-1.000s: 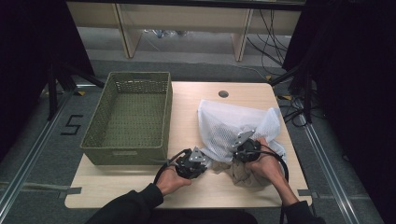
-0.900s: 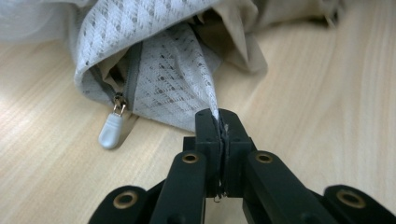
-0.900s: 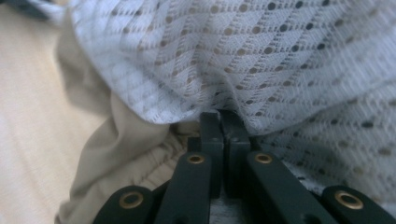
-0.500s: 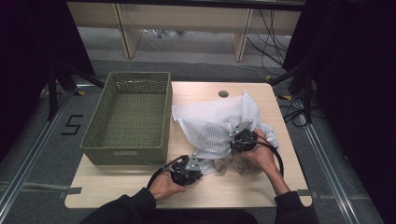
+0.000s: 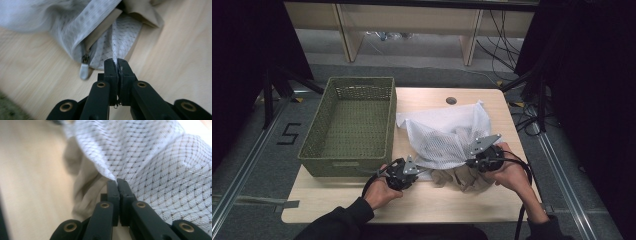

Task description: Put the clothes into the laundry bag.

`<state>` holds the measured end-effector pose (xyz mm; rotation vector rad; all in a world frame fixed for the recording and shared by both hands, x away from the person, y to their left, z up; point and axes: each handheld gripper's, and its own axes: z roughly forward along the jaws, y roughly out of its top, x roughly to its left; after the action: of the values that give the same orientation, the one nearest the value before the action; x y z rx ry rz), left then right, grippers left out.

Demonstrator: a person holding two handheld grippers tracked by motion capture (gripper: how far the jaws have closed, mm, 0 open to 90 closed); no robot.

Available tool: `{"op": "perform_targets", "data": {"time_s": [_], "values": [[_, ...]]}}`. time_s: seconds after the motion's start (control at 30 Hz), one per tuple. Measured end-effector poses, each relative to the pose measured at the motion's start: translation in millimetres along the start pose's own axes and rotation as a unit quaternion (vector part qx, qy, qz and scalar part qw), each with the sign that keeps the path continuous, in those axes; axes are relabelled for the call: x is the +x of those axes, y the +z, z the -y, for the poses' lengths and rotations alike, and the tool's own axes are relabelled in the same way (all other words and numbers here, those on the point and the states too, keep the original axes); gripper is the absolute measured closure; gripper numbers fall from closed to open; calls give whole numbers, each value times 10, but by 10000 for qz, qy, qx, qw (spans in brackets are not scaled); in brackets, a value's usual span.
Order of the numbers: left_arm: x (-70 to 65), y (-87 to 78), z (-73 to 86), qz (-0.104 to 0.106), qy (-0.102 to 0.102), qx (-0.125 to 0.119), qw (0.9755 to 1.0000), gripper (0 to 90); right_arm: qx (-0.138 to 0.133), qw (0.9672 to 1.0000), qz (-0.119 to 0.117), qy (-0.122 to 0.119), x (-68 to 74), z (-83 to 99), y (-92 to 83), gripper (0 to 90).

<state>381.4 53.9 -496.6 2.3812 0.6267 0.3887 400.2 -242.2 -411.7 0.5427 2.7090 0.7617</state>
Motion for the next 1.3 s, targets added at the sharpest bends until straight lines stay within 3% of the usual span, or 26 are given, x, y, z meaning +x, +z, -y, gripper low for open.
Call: {"op": "perform_targets", "data": {"time_s": [0.13, 0.23, 0.3, 0.37, 0.43, 0.47, 0.53, 0.57, 0.6, 0.67, 0.77, 0.83, 0.97, 1.07, 1.2, 1.3], "values": [[-19, -12, 16, -22, -70, 39, 10000, 823, -4, 9997, -211, -83, 137, -12, -91, 900], [-80, -30, -28, 68, -123, -96, 9999, 649, -52, 9998, -181, -66, 172, -52, -115, 900], [-159, -6, -72, 50, -15, -152, 9999, 545, -64, 9997, -216, -38, 189, -80, -129, 900], [-218, 69, -101, 66, 48, -72, 9999, 486, -141, 9995, -236, -163, 183, -101, -132, 900], [-225, 158, -120, 44, -19, 20, 10000, 456, -134, 9995, -234, -170, 190, -104, -135, 900], [-204, 186, -137, 103, -74, -22, 9999, 470, -111, 9994, -279, -152, 197, -101, -139, 900], [-179, 215, -169, 218, -55, -36, 9997, 612, -102, 9994, -304, -139, 205, -96, -135, 900], [-173, 222, -184, 229, -21, -52, 9997, 732, -57, 9994, -323, -112, 215, -93, -134, 900], [-158, 231, -195, 294, -131, -32, 9995, 810, -28, 9990, -396, -189, 214, -91, -121, 900], [-140, 233, -207, 290, -204, -80, 9993, 890, 89, 9983, -523, -230, 220, -74, -79, 900], [-140, 194, -209, 320, -286, -281, 9987, 896, 439, 9957, -781, -234, 248, -27, 90, 900], [-143, 159, -208, 286, -167, -272, 9991, 896, 701, 9932, -910, -190, 282, 13, 259, 900], [-193, 168, -172, 350, -82, -260, 9990, 896, 905, 9915, -916, -170, 291, 38, 438, 900], [-265, 160, -148, 405, 132, -206, 9989, 897, 915, 9927, -758, -216, 312, 21, 510, 900], [-393, 136, -118, 322, 762, -103, 9965, 897, 704, 9965, -420, -175, 293, -21, 611, 900], [-421, 139, -116, 365, 881, -101, 9954, 897, 541, 9979, -317, -172, 277, -73, 645, 900]]}}
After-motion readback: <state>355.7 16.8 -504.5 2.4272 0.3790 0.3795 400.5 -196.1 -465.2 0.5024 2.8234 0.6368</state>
